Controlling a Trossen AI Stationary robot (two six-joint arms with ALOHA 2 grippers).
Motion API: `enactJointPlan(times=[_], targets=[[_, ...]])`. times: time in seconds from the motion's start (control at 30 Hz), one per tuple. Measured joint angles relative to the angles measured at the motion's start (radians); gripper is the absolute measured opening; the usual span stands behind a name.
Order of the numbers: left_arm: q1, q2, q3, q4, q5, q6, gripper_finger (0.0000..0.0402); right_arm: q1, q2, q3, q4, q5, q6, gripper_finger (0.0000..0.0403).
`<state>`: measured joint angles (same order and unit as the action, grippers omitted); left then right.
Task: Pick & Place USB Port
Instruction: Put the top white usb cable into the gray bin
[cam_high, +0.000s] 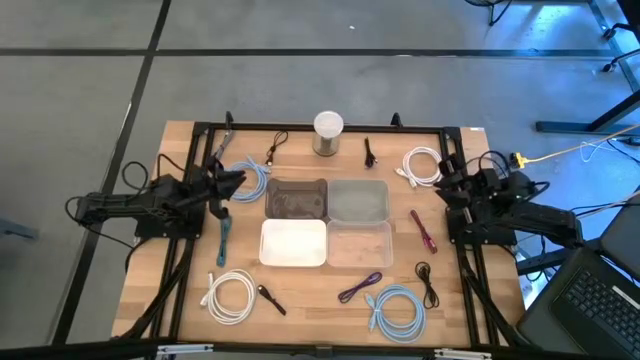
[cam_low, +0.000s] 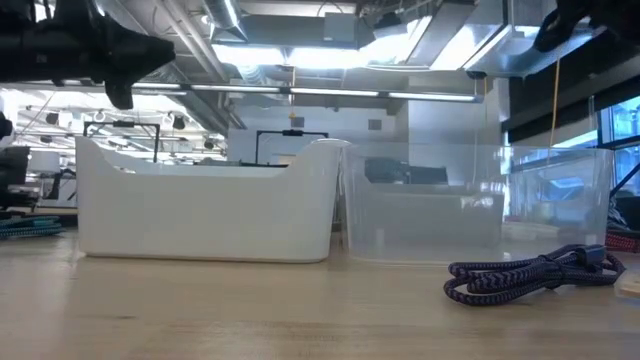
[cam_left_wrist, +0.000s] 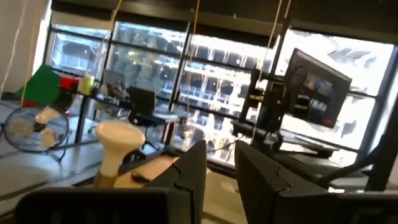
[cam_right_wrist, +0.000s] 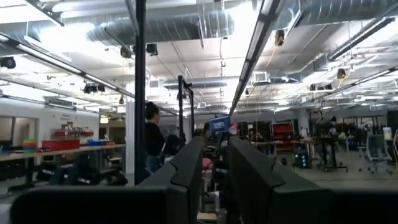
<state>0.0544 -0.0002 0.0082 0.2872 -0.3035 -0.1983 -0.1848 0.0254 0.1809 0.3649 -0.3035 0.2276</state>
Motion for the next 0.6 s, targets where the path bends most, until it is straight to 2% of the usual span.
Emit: enactJointPlan(times=[0.1,0.23,0.4,0.5,0.6], targets=[[0.000,0.000,0.000,0.029,-0.012,0.017,0.0077,0.000,0.000,0.019,0.005,0.007,0.000,0.0083],[0.000,0.000,0.000,0.032,0.003,0.004,0.0077,0.000,0.027,0.033,-0.036,0.075,-0.029,0.0083],[0.000,0.021,0.000,0.049,0.010,-0.002,0.0077,0.000,0.159,0.083,-0.155,0.101,0.022,0.0083],[0.000,0.035,0.003,0.055,0.049,-0.002,0.0077,0.000,0.248,0.134,-0.192,0.100,0.031,0.0083],[0.000,0.051,0.024,0.057,0.084,0.005,0.0077,0.000,0.348,0.202,-0.204,0.061,0.021,0.0083]])
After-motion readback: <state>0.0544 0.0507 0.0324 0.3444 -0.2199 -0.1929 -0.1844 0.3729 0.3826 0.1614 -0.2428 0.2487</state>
